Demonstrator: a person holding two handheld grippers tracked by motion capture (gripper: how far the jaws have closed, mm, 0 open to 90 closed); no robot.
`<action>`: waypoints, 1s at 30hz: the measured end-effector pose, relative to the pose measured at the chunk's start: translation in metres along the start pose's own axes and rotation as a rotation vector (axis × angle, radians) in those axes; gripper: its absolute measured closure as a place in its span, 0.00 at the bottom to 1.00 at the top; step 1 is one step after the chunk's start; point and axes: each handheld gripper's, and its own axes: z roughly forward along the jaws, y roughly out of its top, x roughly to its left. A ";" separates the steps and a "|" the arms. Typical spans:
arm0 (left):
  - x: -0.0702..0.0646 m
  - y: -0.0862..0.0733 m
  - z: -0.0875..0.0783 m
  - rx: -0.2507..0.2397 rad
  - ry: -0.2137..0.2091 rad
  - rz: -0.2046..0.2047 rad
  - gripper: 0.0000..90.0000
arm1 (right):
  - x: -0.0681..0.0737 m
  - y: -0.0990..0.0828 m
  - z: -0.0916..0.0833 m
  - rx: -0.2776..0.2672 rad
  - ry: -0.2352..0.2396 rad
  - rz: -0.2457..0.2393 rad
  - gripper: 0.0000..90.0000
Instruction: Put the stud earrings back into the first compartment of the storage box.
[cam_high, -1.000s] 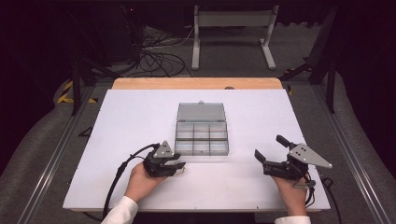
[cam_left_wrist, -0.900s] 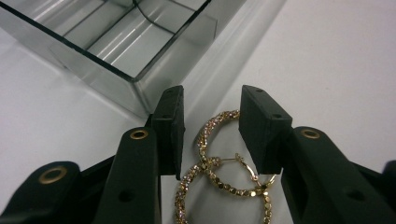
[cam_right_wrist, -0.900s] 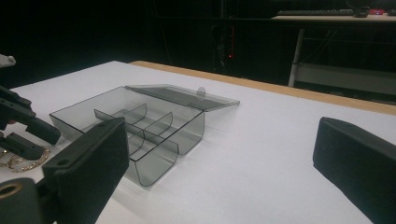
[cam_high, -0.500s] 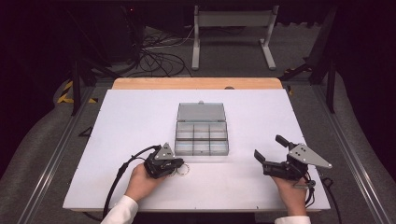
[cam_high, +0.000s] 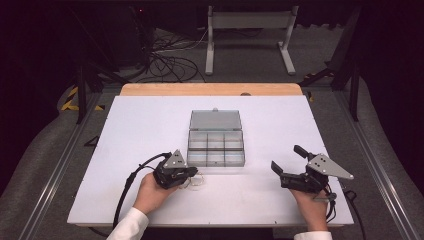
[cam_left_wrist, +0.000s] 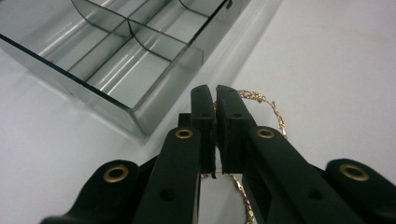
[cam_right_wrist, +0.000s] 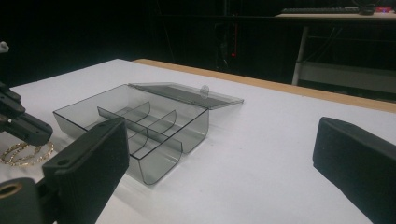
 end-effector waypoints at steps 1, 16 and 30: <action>0.001 0.001 -0.001 -0.009 -0.005 -0.002 0.96 | 0.000 0.000 0.000 0.000 0.000 0.000 0.05; 0.012 0.022 -0.015 -0.070 0.023 -0.018 0.96 | 0.000 0.000 0.001 0.008 0.000 0.000 0.03; 0.029 0.038 -0.015 -0.106 0.062 -0.058 0.96 | 0.001 -0.001 0.003 0.021 0.010 -0.004 0.00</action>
